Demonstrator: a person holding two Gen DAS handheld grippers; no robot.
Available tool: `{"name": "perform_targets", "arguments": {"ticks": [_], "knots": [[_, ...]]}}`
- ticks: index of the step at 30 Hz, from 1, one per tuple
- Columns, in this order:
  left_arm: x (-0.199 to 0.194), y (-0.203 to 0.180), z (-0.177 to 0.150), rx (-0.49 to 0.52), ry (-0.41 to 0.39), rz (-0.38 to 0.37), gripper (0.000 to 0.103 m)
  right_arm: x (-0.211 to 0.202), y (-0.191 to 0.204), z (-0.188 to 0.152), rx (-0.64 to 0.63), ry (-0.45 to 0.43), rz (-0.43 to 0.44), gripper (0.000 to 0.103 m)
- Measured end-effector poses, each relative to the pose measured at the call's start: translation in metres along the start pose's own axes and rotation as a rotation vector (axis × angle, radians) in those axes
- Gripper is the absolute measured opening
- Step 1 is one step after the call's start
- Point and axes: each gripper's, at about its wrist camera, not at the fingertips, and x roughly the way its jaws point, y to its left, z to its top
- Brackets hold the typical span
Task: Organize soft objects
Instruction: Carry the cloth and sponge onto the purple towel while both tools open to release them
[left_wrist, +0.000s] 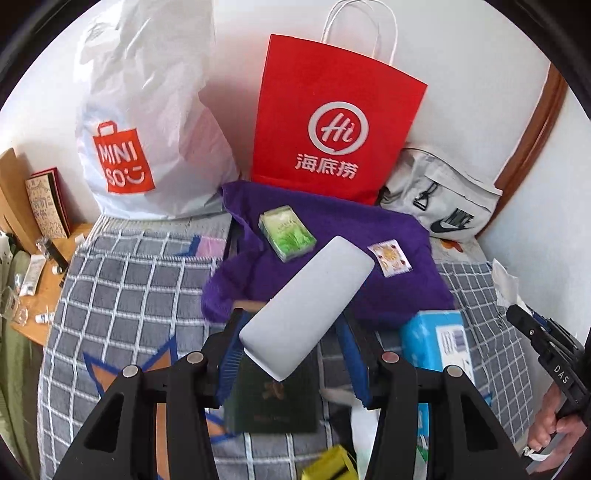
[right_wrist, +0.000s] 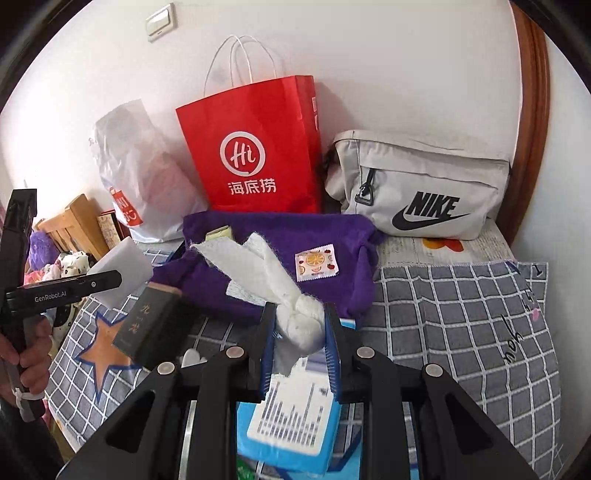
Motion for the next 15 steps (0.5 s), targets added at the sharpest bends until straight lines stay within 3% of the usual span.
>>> {"name": "perform_targets", "arguments": {"ticks": [15], "knots": [[0.060,0.016,0.038,-0.002,0.050,0.033,0.048,0.082,-0.003,0.053,-0.084,0.037,0.008,0.024]]}}
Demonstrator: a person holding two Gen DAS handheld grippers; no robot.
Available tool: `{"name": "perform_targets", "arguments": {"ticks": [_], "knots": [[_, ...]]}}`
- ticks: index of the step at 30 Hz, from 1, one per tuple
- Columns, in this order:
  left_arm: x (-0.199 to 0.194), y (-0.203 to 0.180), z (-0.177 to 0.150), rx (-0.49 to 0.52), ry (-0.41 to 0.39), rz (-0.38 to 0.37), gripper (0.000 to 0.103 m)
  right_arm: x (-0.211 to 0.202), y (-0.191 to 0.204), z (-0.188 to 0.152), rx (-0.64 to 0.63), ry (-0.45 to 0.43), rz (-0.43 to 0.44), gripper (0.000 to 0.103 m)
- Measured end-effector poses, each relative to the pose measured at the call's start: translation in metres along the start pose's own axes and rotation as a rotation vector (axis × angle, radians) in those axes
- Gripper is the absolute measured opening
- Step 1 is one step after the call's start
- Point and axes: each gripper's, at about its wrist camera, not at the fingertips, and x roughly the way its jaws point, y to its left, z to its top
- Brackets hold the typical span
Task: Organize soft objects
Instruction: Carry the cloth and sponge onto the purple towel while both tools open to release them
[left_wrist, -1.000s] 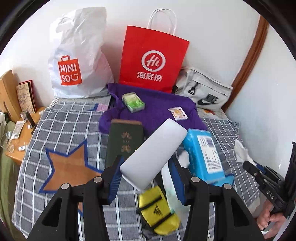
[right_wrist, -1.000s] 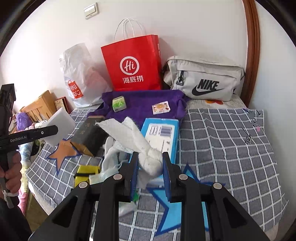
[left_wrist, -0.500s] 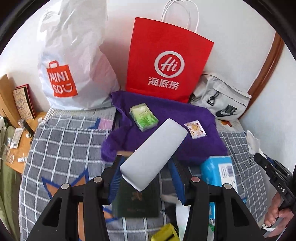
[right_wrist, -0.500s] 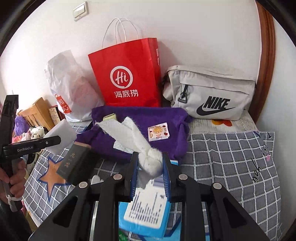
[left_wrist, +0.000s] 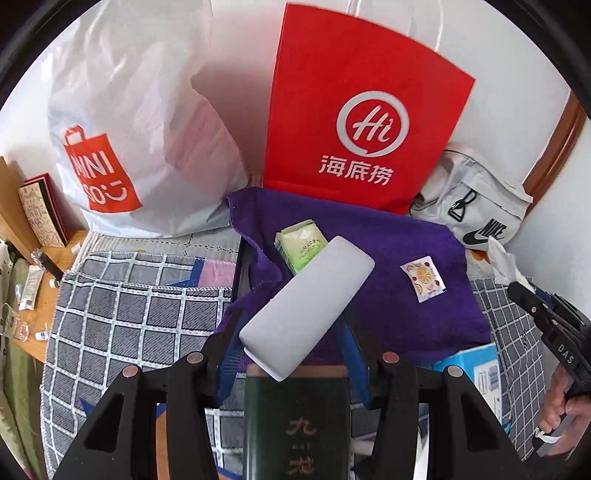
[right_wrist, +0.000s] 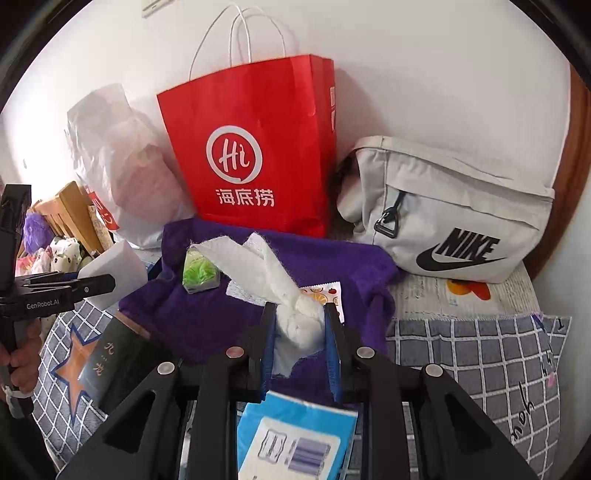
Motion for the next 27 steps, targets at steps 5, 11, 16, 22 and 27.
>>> {"name": "perform_targets", "arguments": {"ticks": [5,11,16,22,27], "knots": [[0.022,0.000,0.006,0.007,0.025,-0.012,0.048,0.031,-0.004,-0.003,-0.010,0.052,0.005,0.024],[0.044,-0.011,0.009,0.054,0.055,-0.052,0.048,0.058,-0.007,-0.008,-0.022,0.132,0.006,0.024],[0.060,-0.011,0.009,0.051,0.077,-0.037,0.048,0.073,-0.010,-0.011,-0.017,0.165,0.009,0.024],[0.070,-0.001,0.011,0.025,0.098,-0.062,0.049,0.090,-0.017,-0.018,-0.003,0.202,0.001,0.024],[0.078,-0.006,0.010,0.043,0.117,-0.071,0.049,0.095,-0.016,-0.021,-0.008,0.215,0.012,0.025]]}}
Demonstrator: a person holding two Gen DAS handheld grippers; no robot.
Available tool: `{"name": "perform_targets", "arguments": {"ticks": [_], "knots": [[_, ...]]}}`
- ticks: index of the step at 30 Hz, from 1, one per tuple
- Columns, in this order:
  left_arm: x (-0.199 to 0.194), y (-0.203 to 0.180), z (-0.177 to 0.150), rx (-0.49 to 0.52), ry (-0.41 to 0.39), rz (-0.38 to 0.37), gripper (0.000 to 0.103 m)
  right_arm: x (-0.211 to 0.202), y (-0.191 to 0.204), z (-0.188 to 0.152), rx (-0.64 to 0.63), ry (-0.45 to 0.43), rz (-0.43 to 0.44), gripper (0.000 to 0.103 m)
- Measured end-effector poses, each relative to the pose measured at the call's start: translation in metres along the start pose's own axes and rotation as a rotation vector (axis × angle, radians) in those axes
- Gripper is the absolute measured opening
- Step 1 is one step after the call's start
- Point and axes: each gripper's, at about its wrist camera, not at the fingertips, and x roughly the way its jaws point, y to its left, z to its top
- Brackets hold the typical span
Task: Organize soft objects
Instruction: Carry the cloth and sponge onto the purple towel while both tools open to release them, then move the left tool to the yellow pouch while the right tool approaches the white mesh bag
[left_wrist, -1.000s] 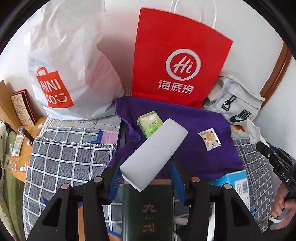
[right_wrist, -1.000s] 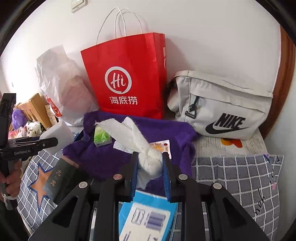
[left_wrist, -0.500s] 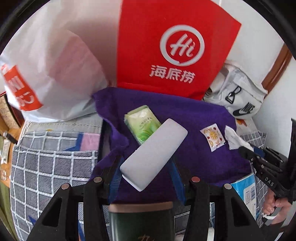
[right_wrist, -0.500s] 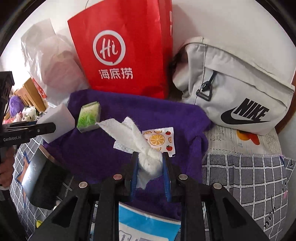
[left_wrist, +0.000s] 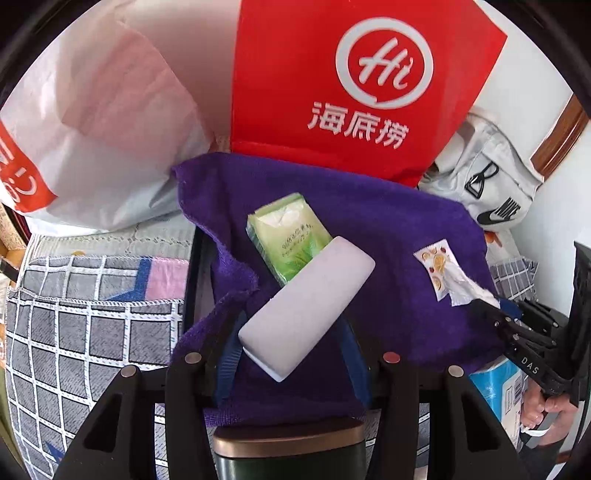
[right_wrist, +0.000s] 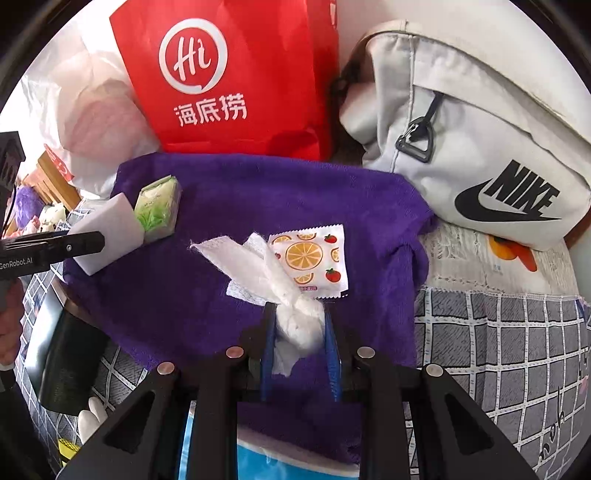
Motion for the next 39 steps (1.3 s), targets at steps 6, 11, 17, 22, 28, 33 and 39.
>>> {"name": "perform_targets", "arguments": {"ticks": [6,11,17,22,28,33,39], "knots": [[0.006,-0.001,0.000,-0.001,0.030,-0.012,0.065,0.001,0.000,0.001,0.001,-0.007,0.026,0.055],[0.005,0.002,-0.001,-0.003,0.035,0.025,0.072,-0.012,0.000,0.003,-0.002,-0.064,0.021,0.072],[-0.007,0.007,-0.007,-0.021,0.041,0.051,0.073,-0.033,0.009,0.003,0.000,-0.115,0.010,0.072],[-0.033,0.009,-0.020,-0.038,0.014,0.058,0.073,-0.063,0.018,-0.015,-0.001,-0.154,0.001,0.072],[-0.072,0.005,-0.039,-0.039,-0.038,0.054,0.073,-0.098,0.039,-0.053,0.008,-0.157,0.029,0.072],[-0.100,0.001,-0.063,-0.047,-0.071,0.039,0.073,-0.118,0.066,-0.089,0.000,-0.150,0.067,0.072],[-0.127,0.002,-0.097,-0.057,-0.098,0.031,0.073,-0.137,0.093,-0.136,-0.031,-0.122,0.107,0.072]]}}
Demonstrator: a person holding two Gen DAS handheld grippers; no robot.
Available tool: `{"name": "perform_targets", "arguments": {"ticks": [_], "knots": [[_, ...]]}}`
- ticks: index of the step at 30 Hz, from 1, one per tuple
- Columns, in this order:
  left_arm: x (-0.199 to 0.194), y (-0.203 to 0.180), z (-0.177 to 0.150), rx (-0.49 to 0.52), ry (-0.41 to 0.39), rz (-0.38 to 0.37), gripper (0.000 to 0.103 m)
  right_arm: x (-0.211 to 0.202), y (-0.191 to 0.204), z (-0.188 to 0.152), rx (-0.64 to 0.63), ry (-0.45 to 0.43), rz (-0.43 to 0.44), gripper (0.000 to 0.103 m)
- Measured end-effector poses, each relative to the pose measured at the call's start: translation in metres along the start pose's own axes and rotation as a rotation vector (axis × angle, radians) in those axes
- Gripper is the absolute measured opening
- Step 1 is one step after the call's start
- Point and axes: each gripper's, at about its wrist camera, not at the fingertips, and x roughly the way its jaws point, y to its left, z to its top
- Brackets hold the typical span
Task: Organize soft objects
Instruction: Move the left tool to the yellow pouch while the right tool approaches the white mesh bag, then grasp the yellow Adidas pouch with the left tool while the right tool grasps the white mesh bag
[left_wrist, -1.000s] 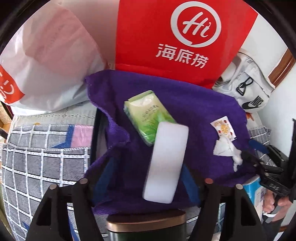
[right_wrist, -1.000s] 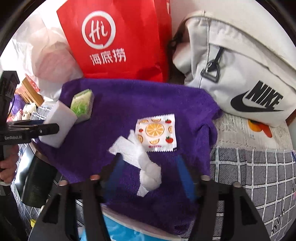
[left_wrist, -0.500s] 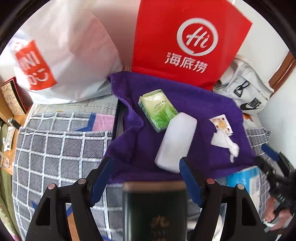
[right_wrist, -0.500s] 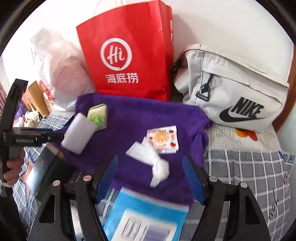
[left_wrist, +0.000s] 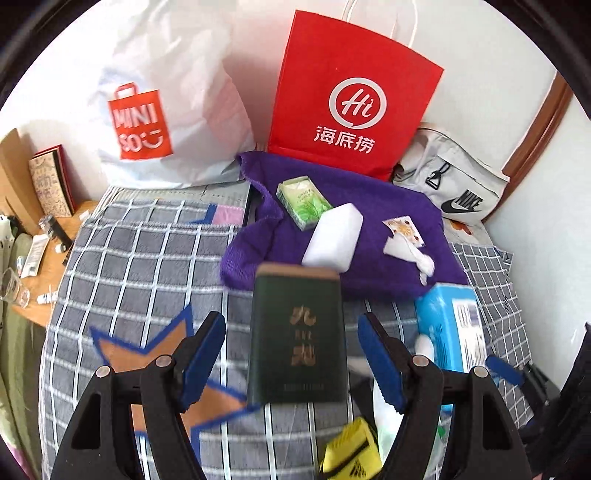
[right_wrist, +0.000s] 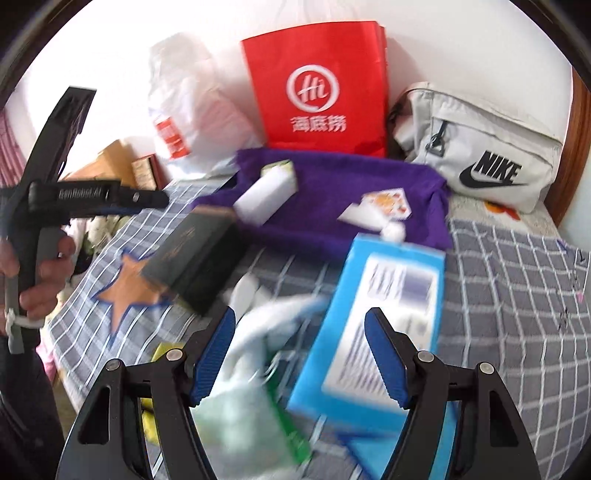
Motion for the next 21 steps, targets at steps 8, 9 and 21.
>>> {"name": "perform_targets", "arguments": {"ticks": [8,9,21], "knots": [[-0.010,0.004,-0.048,-0.023,0.030,-0.022,0.073,0.001,0.028,-0.054,-0.058,0.040,0.038,0.083],[-0.012,0.004,-0.055,-0.022,0.031,-0.028,0.073,0.005,0.031,-0.061,-0.069,0.047,0.038,0.083],[-0.011,0.008,-0.100,-0.063,0.078,-0.045,0.073,0.023,0.041,-0.090,-0.085,0.089,0.099,0.066]]}}
